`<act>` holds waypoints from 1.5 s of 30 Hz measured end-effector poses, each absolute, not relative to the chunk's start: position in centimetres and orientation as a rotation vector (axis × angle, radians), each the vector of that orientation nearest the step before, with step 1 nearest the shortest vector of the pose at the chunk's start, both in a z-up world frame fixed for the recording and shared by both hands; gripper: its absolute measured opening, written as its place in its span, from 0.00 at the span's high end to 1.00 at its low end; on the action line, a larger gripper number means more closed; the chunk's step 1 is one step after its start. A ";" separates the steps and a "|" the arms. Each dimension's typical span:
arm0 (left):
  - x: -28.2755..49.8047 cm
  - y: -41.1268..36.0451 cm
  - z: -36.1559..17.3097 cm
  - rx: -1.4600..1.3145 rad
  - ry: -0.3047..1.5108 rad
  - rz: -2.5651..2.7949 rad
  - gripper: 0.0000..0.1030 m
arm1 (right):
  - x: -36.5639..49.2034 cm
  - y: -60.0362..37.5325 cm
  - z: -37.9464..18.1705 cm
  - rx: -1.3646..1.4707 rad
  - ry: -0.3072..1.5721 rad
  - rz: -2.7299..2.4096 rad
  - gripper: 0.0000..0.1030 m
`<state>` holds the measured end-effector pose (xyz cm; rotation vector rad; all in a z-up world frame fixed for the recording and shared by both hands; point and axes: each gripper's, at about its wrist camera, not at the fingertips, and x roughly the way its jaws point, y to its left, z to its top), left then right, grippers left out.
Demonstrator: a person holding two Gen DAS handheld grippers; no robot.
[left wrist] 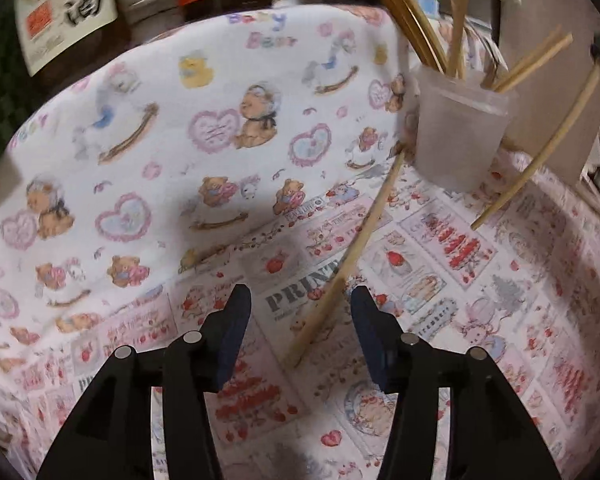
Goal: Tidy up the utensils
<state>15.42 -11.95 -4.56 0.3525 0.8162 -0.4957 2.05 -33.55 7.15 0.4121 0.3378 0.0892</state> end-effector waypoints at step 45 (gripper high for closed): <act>4.0 -8.1 1.8 0.144 0.638 -0.391 0.79 | 1.1 -34.4 8.1 0.441 0.304 0.106 0.93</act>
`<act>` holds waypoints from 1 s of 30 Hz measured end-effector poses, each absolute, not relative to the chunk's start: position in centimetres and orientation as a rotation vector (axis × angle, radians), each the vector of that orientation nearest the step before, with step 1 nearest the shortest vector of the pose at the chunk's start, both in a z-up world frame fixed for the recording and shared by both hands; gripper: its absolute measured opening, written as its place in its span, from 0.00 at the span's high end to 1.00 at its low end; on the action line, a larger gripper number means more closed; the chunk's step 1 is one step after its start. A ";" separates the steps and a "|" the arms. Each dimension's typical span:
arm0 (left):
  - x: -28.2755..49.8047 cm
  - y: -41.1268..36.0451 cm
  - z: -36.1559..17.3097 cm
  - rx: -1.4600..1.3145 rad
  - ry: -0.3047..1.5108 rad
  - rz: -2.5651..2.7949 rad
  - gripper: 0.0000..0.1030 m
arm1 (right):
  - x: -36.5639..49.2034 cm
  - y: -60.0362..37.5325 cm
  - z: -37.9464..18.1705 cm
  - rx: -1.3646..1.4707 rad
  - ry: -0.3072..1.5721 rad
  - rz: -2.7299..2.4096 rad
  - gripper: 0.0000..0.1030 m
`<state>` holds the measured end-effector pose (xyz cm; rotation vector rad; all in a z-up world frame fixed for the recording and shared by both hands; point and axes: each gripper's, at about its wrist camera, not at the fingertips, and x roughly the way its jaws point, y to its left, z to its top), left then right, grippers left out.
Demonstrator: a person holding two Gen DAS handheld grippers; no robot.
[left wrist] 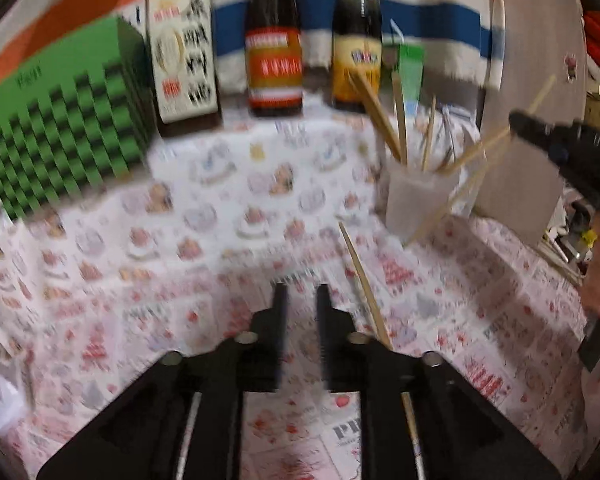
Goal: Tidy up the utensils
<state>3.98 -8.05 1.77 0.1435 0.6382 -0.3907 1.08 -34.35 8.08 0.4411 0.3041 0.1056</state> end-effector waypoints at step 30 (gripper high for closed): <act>15.2 -23.5 -4.3 0.217 1.045 -0.262 0.95 | 1.6 -38.7 8.6 0.442 0.256 -0.032 0.93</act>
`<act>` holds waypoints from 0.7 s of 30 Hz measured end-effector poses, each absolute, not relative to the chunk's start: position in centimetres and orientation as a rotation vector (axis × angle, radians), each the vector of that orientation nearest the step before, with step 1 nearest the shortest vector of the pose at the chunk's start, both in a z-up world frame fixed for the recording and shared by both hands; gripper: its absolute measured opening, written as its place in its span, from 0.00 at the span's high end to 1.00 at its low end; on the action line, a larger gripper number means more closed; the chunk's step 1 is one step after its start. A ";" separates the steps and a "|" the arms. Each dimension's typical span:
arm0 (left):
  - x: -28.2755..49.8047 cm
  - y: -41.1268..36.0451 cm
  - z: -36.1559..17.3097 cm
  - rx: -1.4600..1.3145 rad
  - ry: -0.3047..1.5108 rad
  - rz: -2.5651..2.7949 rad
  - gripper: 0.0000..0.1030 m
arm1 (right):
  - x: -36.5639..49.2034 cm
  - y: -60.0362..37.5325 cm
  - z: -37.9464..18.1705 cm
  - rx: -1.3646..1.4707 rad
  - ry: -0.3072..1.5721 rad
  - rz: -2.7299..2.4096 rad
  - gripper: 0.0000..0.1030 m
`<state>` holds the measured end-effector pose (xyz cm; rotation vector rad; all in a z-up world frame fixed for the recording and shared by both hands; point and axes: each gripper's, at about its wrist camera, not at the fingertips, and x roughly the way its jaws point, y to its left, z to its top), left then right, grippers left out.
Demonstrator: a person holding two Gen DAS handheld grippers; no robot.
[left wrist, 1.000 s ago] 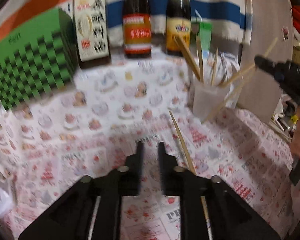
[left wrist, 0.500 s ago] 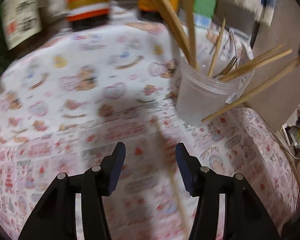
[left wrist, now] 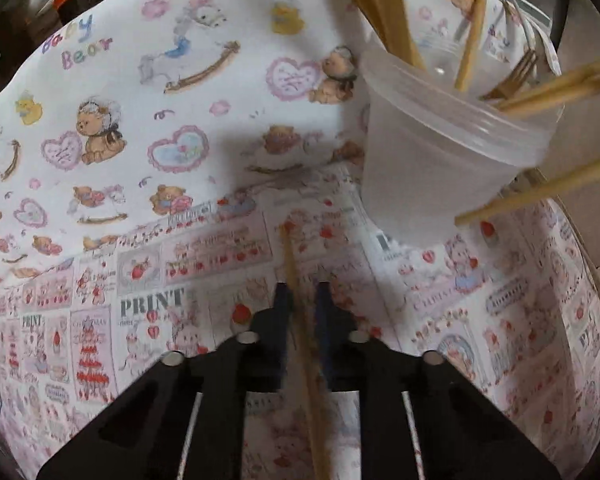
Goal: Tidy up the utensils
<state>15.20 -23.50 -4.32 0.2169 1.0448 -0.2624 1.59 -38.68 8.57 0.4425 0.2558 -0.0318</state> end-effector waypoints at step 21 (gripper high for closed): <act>5.1 -16.2 15.8 0.118 0.535 -0.319 0.96 | -3.8 -39.3 11.2 0.490 0.007 -0.042 0.93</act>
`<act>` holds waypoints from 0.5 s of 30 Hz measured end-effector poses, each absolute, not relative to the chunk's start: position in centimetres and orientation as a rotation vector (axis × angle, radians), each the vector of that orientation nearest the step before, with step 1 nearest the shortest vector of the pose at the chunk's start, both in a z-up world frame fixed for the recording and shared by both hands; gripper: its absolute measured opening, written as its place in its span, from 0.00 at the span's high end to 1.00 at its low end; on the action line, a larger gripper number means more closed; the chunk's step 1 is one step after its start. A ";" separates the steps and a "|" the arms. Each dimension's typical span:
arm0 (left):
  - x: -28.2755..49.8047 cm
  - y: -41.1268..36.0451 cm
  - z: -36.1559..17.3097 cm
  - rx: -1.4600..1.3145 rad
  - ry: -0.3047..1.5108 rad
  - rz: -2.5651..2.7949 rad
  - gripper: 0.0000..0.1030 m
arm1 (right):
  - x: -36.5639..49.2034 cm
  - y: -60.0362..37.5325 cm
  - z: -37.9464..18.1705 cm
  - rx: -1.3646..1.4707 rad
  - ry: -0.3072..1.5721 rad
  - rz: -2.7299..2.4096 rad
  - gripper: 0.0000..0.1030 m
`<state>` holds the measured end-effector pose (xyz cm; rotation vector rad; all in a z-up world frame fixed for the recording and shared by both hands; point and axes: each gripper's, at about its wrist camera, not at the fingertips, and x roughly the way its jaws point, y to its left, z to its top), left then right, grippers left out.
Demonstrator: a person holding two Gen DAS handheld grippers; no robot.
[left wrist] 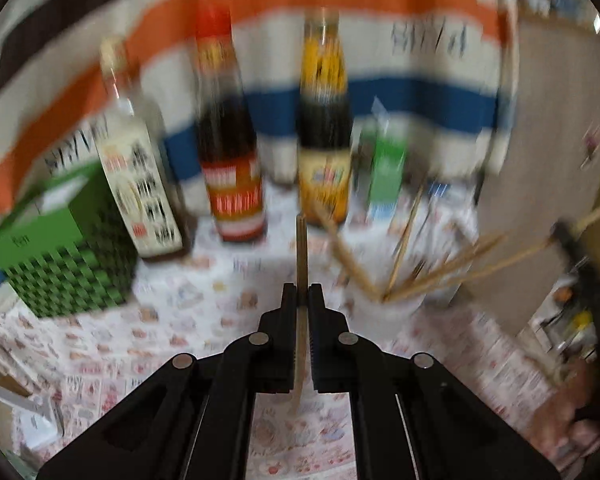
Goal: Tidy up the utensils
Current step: 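Carry both upright chopsticks over the clear cup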
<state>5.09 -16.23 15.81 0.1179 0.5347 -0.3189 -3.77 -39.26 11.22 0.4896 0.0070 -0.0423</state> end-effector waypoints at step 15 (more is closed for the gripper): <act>6.1 -19.3 22.3 -0.138 0.230 -0.484 0.96 | -1.4 -37.5 10.3 0.329 0.034 -0.084 0.93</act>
